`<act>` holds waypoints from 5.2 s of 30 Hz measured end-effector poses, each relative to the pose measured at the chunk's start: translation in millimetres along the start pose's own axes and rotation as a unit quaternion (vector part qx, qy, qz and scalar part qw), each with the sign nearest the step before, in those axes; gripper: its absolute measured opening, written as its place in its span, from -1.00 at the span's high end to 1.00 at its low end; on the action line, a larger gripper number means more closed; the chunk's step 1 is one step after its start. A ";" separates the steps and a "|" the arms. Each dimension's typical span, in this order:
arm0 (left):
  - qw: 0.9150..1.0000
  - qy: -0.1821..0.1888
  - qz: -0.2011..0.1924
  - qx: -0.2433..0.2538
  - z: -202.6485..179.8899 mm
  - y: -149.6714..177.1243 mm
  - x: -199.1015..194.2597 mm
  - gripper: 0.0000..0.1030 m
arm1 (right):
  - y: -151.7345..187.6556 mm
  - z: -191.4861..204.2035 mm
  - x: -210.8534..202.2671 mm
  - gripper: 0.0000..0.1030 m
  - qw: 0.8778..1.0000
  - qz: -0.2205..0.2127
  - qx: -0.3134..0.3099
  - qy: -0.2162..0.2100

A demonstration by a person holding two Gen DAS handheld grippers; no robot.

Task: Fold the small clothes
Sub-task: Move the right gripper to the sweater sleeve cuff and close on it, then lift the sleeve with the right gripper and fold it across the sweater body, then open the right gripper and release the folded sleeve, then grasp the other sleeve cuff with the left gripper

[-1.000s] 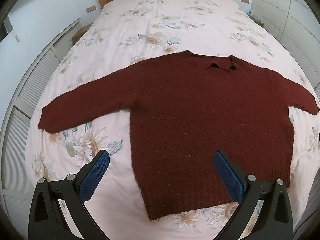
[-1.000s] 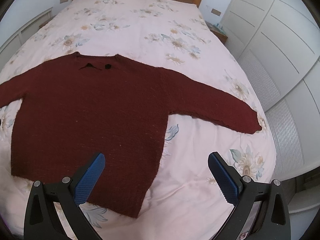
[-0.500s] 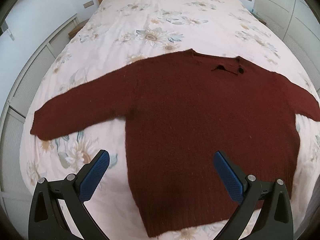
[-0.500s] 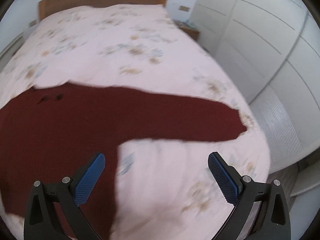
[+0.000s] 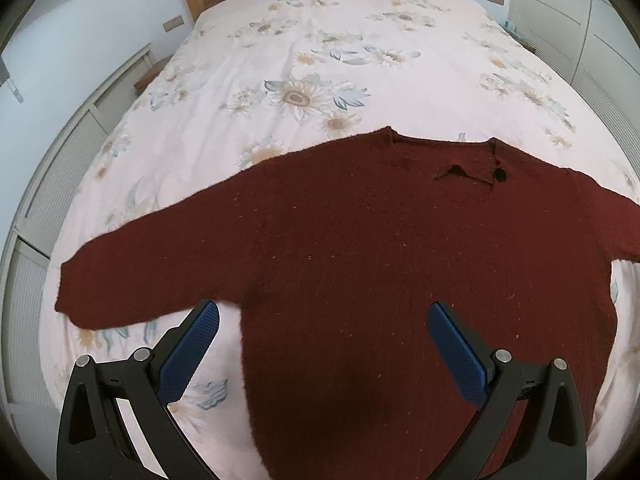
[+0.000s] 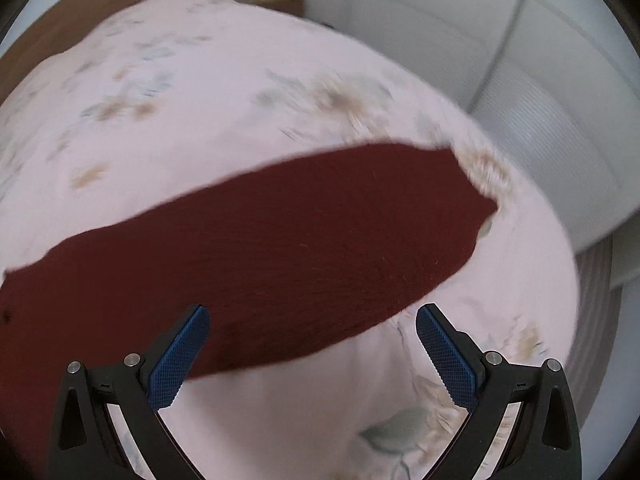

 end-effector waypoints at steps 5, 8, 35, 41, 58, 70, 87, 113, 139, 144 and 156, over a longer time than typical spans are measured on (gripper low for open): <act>1.000 0.000 0.012 -0.006 -0.8 1.1 18.0 -0.98 | 6.6 -24.8 54.4 -0.99 0.995 0.054 0.079 -0.011; 1.000 0.006 0.019 -0.013 0.3 4.4 25.6 -0.98 | 4.0 -33.2 68.2 -0.99 0.991 0.055 0.116 -0.037; 1.000 0.019 0.005 -0.024 23.1 18.6 16.3 -0.98 | -55.2 74.3 -133.6 0.72 0.983 -0.108 -0.035 -0.142; 1.000 0.019 -0.007 -0.021 25.2 18.7 10.6 -0.98 | -45.1 167.4 -184.0 0.72 0.967 -0.129 -0.098 -0.194; 1.000 0.009 0.019 -0.013 48.1 24.1 27.5 -0.98 | 106.2 367.5 -112.8 0.72 0.945 -0.007 -0.244 -0.220; 0.999 0.000 0.042 -0.011 54.9 37.0 40.3 -0.98 | 146.2 363.1 -77.3 0.25 0.941 0.021 -0.287 -0.178; 0.999 0.016 0.033 0.027 28.0 26.5 45.5 -0.98 | 136.1 266.5 -95.7 -0.99 0.949 -0.016 -0.273 -0.154; 0.954 0.078 0.020 0.287 -236.4 -37.5 76.6 -0.98 | 141.5 159.6 -57.0 -0.99 0.976 0.012 -0.183 -0.122; 0.949 0.067 0.053 0.305 -270.3 -38.3 125.8 0.73 | 138.2 165.3 -32.9 -0.99 0.978 0.030 -0.168 -0.120; 0.964 0.073 0.020 0.255 -226.9 -52.9 96.9 0.74 | 124.5 179.3 -25.8 -0.99 0.978 0.020 -0.176 -0.111; 0.994 0.080 0.003 0.078 -121.8 -54.4 79.0 0.74 | 118.9 210.0 -22.4 0.61 0.978 0.025 -0.157 -0.137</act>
Point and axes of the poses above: each gripper's, at about its wrist camera, not at the fingertips, and x roughly the way its jaws point, z to its left, y to its underside, the point moved 8 cm from there along x, roughly the way its jaws point, and after that the axes turned 4 degrees about y, right-handed, at the moved point
